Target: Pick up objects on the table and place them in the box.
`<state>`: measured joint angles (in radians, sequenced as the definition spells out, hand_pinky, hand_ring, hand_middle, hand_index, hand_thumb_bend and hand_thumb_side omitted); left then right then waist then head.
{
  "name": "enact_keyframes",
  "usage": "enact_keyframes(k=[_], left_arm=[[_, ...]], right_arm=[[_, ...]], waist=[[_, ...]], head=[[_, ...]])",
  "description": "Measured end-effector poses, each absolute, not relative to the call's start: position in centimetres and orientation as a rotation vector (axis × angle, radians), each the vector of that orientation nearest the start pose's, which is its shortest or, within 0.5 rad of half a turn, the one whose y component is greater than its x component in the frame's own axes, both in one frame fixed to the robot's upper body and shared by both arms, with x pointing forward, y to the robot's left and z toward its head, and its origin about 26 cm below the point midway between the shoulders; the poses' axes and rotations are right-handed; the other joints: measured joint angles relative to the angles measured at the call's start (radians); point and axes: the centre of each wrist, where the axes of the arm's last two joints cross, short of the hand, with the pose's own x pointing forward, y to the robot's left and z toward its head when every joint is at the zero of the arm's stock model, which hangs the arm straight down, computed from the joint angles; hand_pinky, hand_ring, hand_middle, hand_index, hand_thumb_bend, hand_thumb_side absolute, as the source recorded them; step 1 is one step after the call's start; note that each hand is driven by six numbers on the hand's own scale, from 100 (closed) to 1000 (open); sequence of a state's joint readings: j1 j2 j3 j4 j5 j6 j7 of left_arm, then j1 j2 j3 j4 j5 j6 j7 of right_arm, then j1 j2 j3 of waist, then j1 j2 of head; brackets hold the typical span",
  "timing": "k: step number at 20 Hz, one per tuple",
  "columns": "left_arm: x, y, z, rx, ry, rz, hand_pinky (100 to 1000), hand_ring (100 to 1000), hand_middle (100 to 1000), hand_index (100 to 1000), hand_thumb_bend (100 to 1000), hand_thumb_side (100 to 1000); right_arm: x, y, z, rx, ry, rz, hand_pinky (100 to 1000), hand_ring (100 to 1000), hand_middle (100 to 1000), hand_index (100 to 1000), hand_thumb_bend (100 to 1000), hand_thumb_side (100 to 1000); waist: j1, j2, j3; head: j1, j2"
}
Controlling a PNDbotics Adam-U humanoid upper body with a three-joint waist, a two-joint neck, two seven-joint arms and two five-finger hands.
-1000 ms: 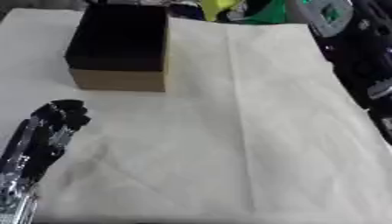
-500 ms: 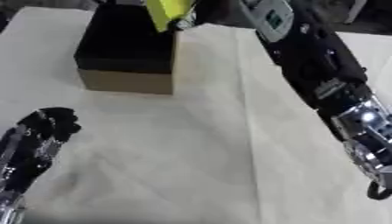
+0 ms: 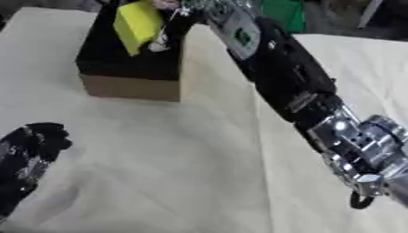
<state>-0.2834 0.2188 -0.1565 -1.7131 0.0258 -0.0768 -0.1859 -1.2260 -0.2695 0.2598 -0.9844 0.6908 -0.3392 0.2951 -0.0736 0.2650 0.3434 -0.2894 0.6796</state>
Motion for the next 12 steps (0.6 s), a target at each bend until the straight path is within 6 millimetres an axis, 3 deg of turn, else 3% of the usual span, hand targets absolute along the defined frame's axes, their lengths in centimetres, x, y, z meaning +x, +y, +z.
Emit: enact_keyframes(k=[4, 6, 12], left_arm=[[33.0, 21.6, 11.0, -0.173, -1.990, -0.562, 678, 602, 586, 710, 461, 572], [33.1, 21.6, 11.0, -0.175, -1.992, -0.565, 678, 602, 586, 709, 462, 572], [33.0, 21.3, 11.0, -0.183, -1.993, -0.561, 678, 602, 585, 709, 462, 573]], right_arm=[[47.9, -13.1, 29.1, 0.919, 2.741, -2.111, 783, 765, 500, 694, 420, 100], [48.0, -13.1, 28.7, 0.944, 2.744, -2.098, 779, 764, 521, 713, 476, 100], [48.3, -13.2, 27.5, 0.984, 2.762, -2.070, 789, 785, 631, 807, 590, 229]], waist=[[-0.001, 0.002, 0.005], [-0.001, 0.005, 0.006], [-0.001, 0.006, 0.007]], head=[[-0.011, -0.005], [-0.012, -0.006], [-0.010, -0.011]])
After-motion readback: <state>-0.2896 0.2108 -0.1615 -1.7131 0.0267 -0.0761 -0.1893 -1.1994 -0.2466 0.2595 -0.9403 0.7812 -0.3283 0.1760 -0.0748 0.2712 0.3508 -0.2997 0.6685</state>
